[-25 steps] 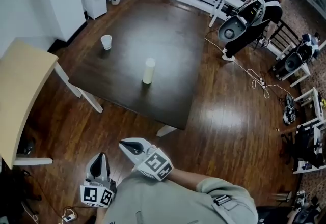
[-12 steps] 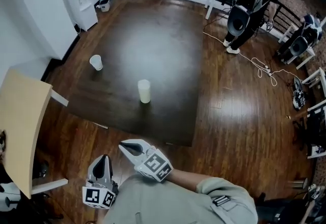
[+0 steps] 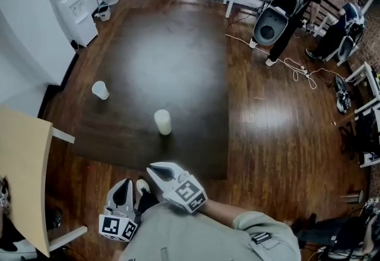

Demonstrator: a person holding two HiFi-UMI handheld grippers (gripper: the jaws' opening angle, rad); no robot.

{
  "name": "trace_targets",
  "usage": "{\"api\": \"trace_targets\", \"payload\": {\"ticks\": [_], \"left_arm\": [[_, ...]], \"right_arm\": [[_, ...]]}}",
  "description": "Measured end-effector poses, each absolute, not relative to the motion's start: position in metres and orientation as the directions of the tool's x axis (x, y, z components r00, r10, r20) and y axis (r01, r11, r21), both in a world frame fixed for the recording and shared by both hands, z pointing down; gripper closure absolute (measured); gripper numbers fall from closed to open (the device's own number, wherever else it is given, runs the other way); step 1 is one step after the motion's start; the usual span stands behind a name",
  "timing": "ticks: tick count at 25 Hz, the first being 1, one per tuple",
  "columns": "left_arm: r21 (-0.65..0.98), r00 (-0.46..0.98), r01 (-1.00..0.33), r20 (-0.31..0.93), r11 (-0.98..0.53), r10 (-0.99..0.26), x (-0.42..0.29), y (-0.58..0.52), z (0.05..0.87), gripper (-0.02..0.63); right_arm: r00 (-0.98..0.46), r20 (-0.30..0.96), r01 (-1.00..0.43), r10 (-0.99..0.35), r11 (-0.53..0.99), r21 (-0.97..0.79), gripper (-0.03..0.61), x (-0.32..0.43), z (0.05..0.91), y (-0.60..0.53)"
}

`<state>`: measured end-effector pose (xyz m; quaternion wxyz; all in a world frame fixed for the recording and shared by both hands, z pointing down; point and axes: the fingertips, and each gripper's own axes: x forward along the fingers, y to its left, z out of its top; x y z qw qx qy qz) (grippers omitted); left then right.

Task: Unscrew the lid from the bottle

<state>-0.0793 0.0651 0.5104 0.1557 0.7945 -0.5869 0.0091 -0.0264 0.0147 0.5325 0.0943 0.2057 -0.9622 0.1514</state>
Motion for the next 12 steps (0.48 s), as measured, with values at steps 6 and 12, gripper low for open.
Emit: {"api": "trace_targets", "payload": {"ticks": [6, 12], "left_arm": [[0.268, 0.462, -0.871, 0.157, -0.413, -0.873, -0.099, 0.004, 0.505, 0.611], [0.254, 0.648, -0.752, 0.123, -0.608, -0.751, -0.093, -0.035, 0.5, 0.611]], "right_arm": [[-0.795, 0.286, -0.597, -0.534, 0.772, -0.218, 0.58, -0.026, 0.533, -0.031], [-0.634, 0.319, -0.771, -0.704, 0.611, -0.182, 0.58, -0.012, 0.534, -0.057]]}}
